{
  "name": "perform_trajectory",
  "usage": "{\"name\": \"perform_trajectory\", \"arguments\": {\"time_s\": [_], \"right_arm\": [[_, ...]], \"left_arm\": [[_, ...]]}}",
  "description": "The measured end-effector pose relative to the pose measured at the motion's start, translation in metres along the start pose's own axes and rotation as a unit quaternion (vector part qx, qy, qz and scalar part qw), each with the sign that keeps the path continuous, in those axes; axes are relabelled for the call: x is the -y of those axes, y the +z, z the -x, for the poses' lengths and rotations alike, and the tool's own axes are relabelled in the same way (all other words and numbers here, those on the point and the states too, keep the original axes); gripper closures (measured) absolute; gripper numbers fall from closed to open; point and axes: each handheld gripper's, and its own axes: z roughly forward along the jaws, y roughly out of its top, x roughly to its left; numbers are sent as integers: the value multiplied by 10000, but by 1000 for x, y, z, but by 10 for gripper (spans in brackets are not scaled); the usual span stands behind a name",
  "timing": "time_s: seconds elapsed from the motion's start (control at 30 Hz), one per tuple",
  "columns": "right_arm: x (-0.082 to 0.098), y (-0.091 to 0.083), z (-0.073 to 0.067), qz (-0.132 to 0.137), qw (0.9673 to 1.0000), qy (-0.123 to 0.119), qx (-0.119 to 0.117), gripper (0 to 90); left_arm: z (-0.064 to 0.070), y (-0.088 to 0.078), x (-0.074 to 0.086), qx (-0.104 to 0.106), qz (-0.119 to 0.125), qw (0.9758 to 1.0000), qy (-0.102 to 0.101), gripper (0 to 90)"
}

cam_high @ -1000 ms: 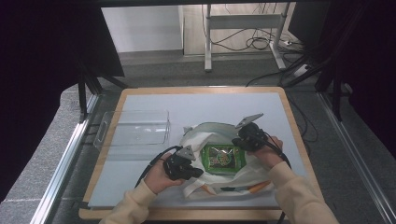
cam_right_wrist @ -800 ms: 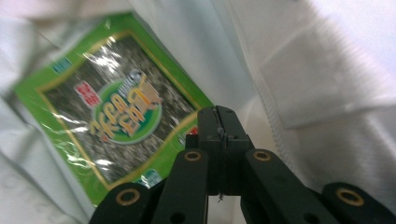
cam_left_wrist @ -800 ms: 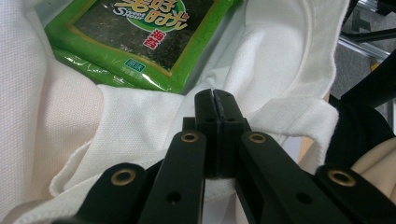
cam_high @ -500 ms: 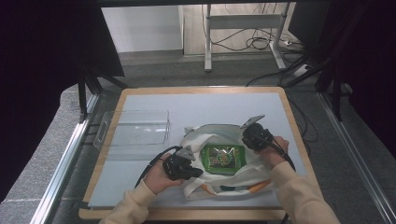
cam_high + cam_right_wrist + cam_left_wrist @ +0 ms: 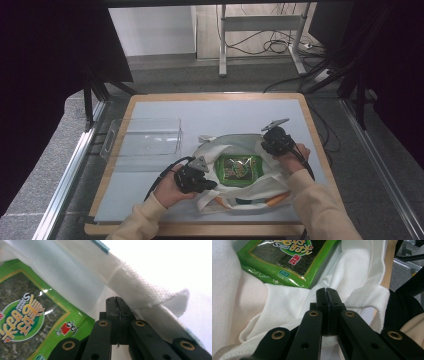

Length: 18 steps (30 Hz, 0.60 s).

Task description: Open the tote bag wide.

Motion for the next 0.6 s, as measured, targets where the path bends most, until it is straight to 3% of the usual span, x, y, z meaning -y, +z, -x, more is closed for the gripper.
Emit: {"name": "perform_trajectory", "arguments": {"time_s": [0.33, 0.6], "right_arm": [[16, -39, -25, 148, 9974, -215, -671, 889], [32, -47, -34, -36, 9955, -363, -877, 889]], "left_arm": [[0, 1, 0, -2, 0, 10000, -20, 900], [0, 1, 0, 5, 10, 10000, -37, 900]]}}
